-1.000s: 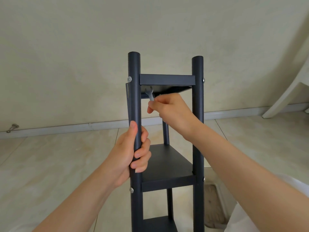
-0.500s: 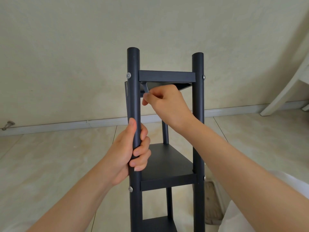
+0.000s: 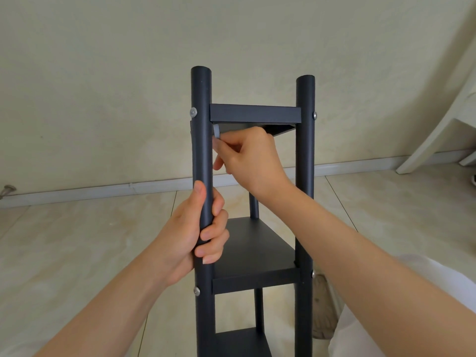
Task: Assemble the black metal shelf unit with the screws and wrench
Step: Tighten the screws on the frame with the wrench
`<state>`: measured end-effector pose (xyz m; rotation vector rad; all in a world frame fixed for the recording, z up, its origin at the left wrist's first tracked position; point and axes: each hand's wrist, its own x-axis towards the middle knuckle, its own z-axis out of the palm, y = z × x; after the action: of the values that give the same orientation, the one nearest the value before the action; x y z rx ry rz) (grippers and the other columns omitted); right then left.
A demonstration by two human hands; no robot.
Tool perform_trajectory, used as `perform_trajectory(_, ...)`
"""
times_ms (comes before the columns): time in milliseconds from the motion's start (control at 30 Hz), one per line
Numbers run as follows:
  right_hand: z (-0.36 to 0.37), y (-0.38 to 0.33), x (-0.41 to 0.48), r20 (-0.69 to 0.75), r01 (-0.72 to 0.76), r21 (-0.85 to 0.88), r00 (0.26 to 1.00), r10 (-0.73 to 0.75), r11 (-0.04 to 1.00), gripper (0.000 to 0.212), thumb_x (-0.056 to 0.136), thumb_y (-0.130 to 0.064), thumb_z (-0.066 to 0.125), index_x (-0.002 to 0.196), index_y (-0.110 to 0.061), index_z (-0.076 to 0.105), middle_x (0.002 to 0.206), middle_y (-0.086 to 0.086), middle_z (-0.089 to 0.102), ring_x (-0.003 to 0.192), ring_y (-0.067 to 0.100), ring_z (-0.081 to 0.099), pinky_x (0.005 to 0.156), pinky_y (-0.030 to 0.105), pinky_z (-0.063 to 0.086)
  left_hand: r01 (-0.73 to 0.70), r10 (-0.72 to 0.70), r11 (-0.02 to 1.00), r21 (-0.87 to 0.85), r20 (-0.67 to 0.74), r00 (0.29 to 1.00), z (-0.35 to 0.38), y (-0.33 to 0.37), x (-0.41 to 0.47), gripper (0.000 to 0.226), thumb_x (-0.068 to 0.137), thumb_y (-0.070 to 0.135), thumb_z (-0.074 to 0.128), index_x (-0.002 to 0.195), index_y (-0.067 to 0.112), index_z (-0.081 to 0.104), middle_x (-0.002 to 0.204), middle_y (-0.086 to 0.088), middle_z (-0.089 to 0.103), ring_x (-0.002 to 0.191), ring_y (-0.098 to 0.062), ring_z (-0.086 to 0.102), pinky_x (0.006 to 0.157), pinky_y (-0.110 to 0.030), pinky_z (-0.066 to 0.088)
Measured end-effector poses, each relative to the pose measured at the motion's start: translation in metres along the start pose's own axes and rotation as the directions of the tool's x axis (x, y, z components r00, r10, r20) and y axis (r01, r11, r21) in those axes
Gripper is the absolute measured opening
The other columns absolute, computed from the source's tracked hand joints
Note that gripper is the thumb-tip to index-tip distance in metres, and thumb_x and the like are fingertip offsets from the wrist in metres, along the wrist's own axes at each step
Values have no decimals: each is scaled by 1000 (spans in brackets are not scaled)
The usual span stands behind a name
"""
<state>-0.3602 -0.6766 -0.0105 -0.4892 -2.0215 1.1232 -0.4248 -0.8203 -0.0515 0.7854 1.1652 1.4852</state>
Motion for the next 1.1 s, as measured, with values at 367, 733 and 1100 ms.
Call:
perform_trajectory(367,27,15,4,-182,162,61,972,-149,985,52,97,-5,58,54,-29,43,47,-22,47,51,-3,59,57,8,46,9,-8,1000,-15,17,1000,0,-1,1,65,64,83,68,72,21,52,51,4,33,35,-7,28,37,-19,34)
perform_trajectory(733,15,7,1,-24,-44,65,999,46,997,35,95,-10,54,63,1,61,50,6,61,41,10,52,48,22,44,8,-7,1000,-26,38,999,-6,-1,0,64,67,82,67,73,20,51,51,4,33,35,-7,28,38,-19,35)
perform_trajectory(1100,-1,-13,-1,22,-56,-96,998,58,994,29,89,-10,56,79,17,59,65,33,48,57,19,32,52,30,29,7,-5,1000,-28,52,999,-5,0,-2,63,64,83,68,71,23,52,51,5,33,35,-8,28,38,-21,35)
